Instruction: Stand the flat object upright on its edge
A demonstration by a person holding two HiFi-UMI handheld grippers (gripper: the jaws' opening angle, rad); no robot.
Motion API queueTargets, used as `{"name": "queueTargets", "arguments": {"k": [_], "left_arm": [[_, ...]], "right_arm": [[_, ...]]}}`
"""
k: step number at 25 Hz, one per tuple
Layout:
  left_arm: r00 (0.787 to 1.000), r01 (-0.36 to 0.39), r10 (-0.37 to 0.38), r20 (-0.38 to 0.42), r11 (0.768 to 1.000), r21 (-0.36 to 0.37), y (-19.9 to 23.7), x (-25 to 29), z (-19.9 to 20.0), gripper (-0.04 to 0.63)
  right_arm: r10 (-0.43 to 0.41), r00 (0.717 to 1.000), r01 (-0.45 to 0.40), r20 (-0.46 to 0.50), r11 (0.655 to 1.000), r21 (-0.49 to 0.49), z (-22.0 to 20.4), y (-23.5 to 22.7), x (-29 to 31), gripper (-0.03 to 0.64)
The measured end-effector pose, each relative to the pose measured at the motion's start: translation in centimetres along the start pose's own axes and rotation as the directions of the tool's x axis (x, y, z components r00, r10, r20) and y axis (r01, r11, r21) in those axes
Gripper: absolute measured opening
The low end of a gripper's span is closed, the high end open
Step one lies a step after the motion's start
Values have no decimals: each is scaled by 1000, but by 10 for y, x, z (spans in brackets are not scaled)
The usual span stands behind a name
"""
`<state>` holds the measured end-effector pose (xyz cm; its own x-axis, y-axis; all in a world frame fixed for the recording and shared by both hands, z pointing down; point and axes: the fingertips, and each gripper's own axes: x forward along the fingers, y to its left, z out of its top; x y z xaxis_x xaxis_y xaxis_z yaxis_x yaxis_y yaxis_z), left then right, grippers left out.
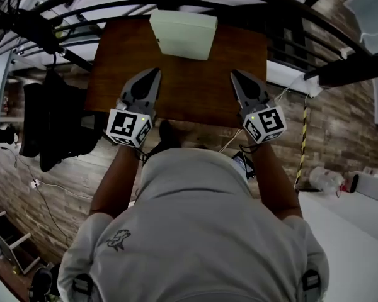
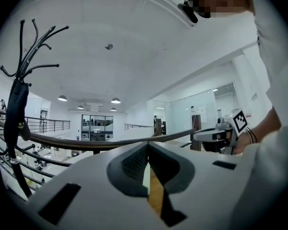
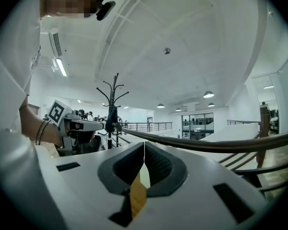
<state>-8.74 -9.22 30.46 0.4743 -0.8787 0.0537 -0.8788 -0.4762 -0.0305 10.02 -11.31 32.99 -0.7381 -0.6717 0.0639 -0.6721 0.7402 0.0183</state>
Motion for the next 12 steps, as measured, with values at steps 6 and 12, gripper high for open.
{"name": "queueTargets", "arguments": {"k": [6,12], "left_arm": [[998,-56,55,-7,998,-11,-32,-28,-5,14],[998,-56,56,-15,998,21,-49,-51,-4,14]], "right_arm": [[32,999,-32,-4,999,4,-9,11,-40,35],[31,999,-31,-10,999,7,-12,20,-58,34]]}}
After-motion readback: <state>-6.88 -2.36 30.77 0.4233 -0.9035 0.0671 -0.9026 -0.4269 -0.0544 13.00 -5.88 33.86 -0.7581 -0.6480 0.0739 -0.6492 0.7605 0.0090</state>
